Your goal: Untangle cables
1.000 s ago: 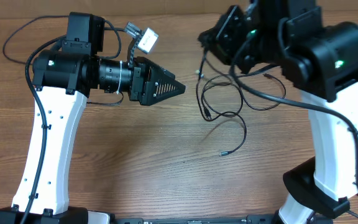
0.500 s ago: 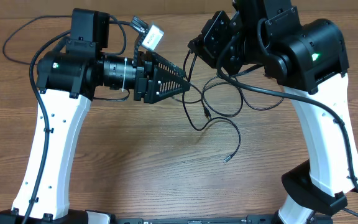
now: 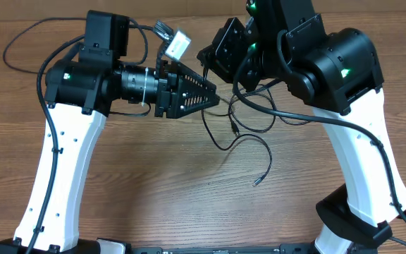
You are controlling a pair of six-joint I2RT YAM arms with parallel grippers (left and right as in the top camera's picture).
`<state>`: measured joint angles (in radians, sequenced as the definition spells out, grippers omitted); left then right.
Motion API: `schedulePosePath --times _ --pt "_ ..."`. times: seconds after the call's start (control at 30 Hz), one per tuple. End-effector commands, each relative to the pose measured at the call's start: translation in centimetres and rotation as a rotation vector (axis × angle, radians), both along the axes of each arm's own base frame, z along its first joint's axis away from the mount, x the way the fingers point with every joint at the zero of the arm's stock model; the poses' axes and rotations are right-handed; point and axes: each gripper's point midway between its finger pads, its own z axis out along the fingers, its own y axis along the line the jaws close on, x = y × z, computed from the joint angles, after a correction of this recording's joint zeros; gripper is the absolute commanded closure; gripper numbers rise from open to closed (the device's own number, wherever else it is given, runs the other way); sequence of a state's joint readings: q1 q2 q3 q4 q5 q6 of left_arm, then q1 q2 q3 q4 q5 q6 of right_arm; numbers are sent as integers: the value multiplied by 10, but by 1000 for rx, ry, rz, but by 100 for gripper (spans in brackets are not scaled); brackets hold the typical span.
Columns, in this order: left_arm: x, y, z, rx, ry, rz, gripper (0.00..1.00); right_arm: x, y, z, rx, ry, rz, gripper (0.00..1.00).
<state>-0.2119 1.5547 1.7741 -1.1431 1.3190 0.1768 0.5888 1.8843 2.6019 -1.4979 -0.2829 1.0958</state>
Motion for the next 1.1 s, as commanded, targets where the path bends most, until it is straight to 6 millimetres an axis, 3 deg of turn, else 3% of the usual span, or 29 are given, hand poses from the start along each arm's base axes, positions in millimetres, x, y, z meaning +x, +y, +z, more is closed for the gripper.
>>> schedulePosePath --times 0.0,0.23,0.4,0.6,0.67,0.7,0.8,0.83,0.9,1.03,1.07 --pt "-11 0 18 -29 -46 -18 59 -1 -4 2 -7 -5 -15 96" --pt "-10 0 16 -21 -40 -10 76 -2 -5 0 -14 4 -15 96" --pt "-1 2 7 40 18 54 96 -2 -5 0 -15 3 -16 96" --pt "10 6 -5 109 62 130 96 6 -17 -5 -72 -23 -76 96" --pt "23 12 -19 191 131 239 96 16 -36 -12 -158 -47 -165 87" --pt "28 16 -24 221 166 288 96 20 -48 -16 -212 -59 -216 78" --pt "35 21 -25 235 184 346 96 27 -85 -24 -374 -88 -350 41" --pt "40 26 -17 217 174 376 96 28 -108 -28 -479 -102 -421 18" --pt "48 37 -10 215 169 448 96 32 -118 -26 -585 -166 -383 0" --pt "67 85 -4 297 180 741 96 35 -127 -23 -728 -245 -284 0" --pt "74 115 -8 354 221 914 96 35 -128 -23 -755 -258 -252 0"
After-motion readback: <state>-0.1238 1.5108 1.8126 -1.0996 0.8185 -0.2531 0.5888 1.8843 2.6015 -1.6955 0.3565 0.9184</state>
